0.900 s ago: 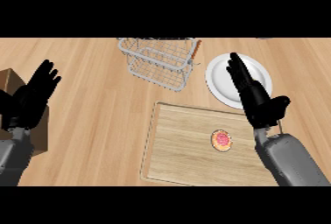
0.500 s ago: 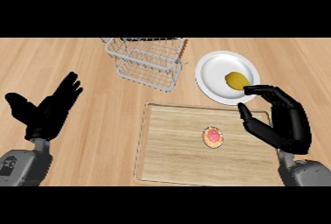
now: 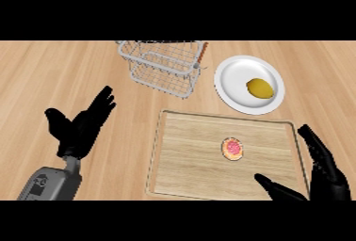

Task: Pick the cupcake from the tray and place it in the tiered basket

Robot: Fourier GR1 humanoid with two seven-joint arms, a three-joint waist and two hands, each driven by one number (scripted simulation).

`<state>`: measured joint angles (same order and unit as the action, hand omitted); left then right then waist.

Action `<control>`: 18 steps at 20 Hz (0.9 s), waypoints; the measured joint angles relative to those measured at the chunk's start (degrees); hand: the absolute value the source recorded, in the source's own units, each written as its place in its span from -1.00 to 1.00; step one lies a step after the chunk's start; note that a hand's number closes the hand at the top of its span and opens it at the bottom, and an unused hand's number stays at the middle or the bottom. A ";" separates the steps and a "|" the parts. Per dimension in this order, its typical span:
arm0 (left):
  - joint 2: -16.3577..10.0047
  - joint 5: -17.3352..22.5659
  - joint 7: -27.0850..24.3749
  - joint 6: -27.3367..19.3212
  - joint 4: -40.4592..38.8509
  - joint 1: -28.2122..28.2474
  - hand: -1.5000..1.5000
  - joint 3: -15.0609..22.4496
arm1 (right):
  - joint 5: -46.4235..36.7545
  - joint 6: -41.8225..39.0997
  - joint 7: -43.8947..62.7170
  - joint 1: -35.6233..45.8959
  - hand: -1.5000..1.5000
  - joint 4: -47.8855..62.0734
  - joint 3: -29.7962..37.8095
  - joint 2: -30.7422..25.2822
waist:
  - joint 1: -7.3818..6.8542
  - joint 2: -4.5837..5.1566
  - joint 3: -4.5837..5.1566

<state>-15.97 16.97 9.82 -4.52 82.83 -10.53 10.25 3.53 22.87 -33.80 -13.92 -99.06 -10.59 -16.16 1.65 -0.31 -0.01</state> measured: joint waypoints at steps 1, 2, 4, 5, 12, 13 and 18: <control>0.15 -0.16 0.00 -0.06 -0.07 0.09 0.00 0.11 | -2.63 1.33 1.25 -1.77 -1.00 -1.67 -0.94 -1.03 | -0.03 0.00 0.05; 0.29 -0.30 -0.13 -0.04 0.15 0.68 0.00 0.35 | -5.05 2.51 2.97 -3.75 -1.00 -3.56 -1.76 -2.17 | -0.10 -0.02 0.11; 0.69 -0.81 -0.21 -0.56 0.65 1.20 0.00 0.71 | -10.04 4.88 6.40 -7.85 -1.00 -6.89 -2.80 -4.54 | -0.05 -0.04 0.20; 0.70 -1.04 -0.10 -0.70 0.94 1.35 0.00 0.87 | -12.84 6.33 8.75 -9.52 -1.00 -8.48 -3.18 -5.49 | -0.09 -0.03 0.24; 0.83 -1.39 1.25 -1.23 2.14 0.98 0.00 1.05 | -32.46 11.14 28.06 -21.06 -1.00 -19.59 -4.17 -10.76 | -0.01 0.29 0.61; 0.78 -1.37 1.24 -1.05 2.29 1.11 0.00 1.12 | -35.32 10.87 31.17 -22.29 -1.00 -21.44 -4.82 -10.76 | -0.24 0.36 0.64; 1.28 -1.39 1.00 -0.40 2.29 0.87 0.00 1.59 | -49.20 5.50 47.14 -24.34 -1.00 -30.26 -10.25 -8.22 | -1.60 0.72 0.63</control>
<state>-14.69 15.58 10.82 -4.92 85.12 -9.66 11.84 -45.67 28.37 13.35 -38.26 -129.32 -20.84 -24.38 0.04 0.41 0.62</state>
